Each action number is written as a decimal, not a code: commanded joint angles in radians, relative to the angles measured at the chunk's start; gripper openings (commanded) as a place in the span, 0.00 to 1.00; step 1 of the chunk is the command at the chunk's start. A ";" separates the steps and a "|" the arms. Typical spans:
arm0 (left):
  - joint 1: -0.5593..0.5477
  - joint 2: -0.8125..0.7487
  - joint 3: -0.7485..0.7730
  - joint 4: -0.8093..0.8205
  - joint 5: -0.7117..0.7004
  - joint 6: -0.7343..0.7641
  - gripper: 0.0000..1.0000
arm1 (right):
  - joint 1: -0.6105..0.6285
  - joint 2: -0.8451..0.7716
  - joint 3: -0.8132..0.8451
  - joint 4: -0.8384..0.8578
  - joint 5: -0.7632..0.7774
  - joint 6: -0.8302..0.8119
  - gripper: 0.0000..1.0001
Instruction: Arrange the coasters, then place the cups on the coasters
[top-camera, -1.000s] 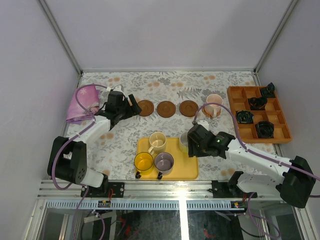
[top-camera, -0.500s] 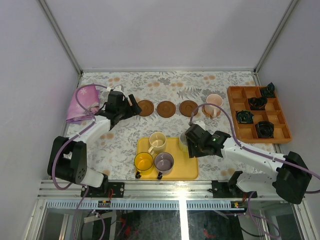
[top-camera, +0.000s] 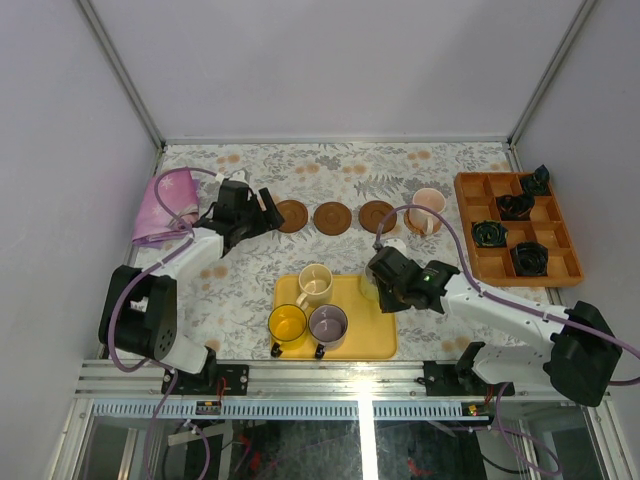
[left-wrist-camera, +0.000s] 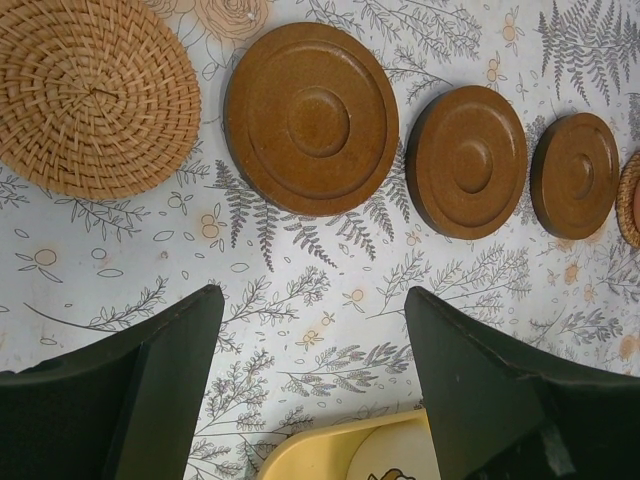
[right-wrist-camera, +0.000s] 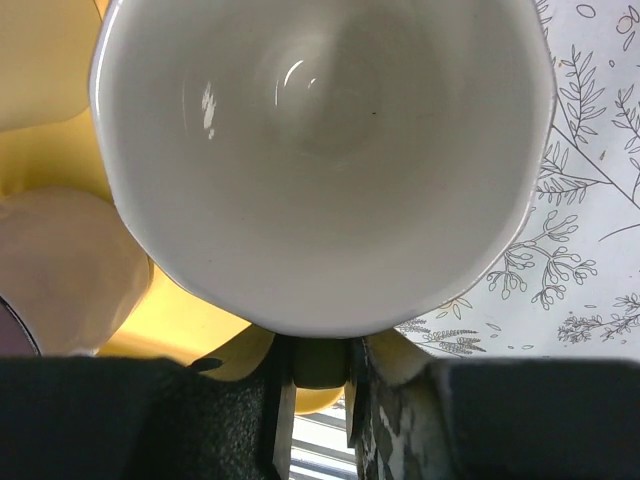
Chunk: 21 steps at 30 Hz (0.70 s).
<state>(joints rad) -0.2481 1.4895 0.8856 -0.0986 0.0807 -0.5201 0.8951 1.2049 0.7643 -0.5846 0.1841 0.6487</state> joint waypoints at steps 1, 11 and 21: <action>-0.003 0.008 0.033 0.045 -0.001 0.000 0.74 | 0.008 0.006 0.036 0.030 0.010 -0.020 0.01; -0.004 0.003 0.030 0.046 -0.009 -0.003 0.74 | 0.009 0.016 0.100 0.009 0.065 -0.098 0.00; -0.004 -0.008 0.037 0.041 -0.020 -0.003 0.74 | 0.010 0.016 0.212 0.008 0.200 -0.194 0.00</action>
<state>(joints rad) -0.2481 1.4918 0.8886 -0.0982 0.0792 -0.5201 0.8959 1.2301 0.8833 -0.6281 0.2737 0.5117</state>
